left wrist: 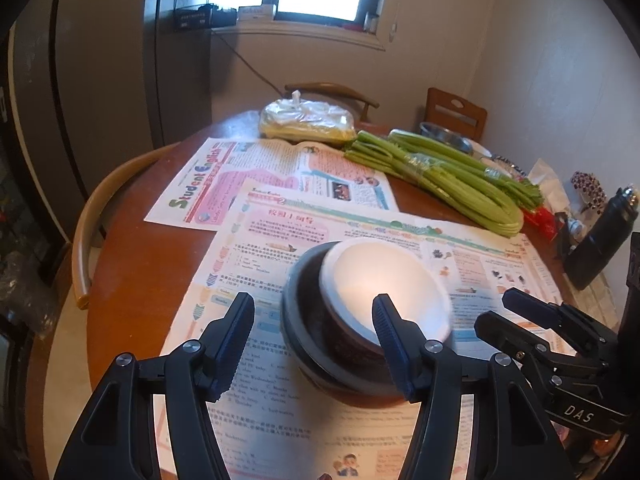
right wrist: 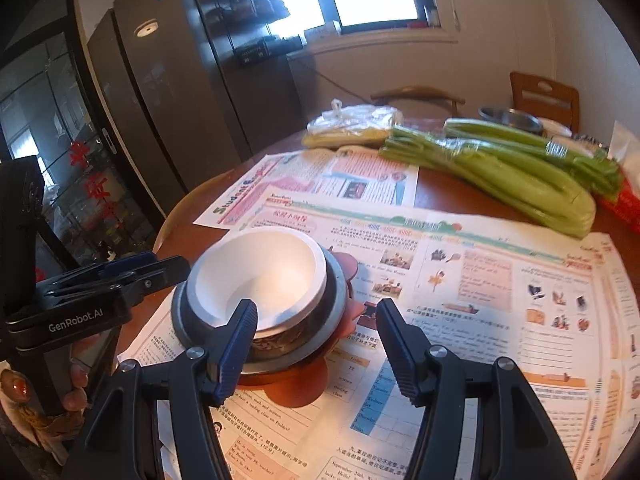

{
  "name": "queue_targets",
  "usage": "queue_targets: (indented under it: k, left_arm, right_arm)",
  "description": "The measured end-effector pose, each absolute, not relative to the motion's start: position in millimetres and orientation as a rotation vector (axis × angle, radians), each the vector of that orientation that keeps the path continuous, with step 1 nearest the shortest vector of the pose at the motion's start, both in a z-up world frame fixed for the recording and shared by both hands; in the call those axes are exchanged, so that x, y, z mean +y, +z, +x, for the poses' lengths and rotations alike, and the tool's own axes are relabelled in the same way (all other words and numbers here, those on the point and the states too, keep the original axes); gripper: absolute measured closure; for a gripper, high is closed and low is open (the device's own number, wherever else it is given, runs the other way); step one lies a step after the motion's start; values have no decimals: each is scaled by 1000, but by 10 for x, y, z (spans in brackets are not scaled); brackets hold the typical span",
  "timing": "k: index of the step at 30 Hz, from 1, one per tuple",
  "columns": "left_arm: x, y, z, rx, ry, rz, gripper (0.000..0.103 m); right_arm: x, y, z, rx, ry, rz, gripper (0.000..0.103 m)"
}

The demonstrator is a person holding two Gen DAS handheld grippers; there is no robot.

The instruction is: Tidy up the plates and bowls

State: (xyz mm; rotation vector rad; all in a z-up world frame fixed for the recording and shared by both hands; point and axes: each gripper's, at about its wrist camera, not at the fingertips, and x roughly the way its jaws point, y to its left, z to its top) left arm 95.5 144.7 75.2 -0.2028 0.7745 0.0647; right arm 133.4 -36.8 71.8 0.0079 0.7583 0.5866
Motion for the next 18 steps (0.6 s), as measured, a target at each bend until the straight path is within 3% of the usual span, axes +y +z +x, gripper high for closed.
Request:
queue_targets:
  k: [7,16,18]
  left_arm:
    - [1222,877,659,719,81,-171,39]
    - [852,605,252,743,115,-123,38]
    - [780,511,186,757,115,-105,32]
  right_arm:
    - [-502,953,1037,674,566,-19,41]
    - [-717,991,511,563,505,-79,40]
    - [-772,939,435,565,508,-64,40]
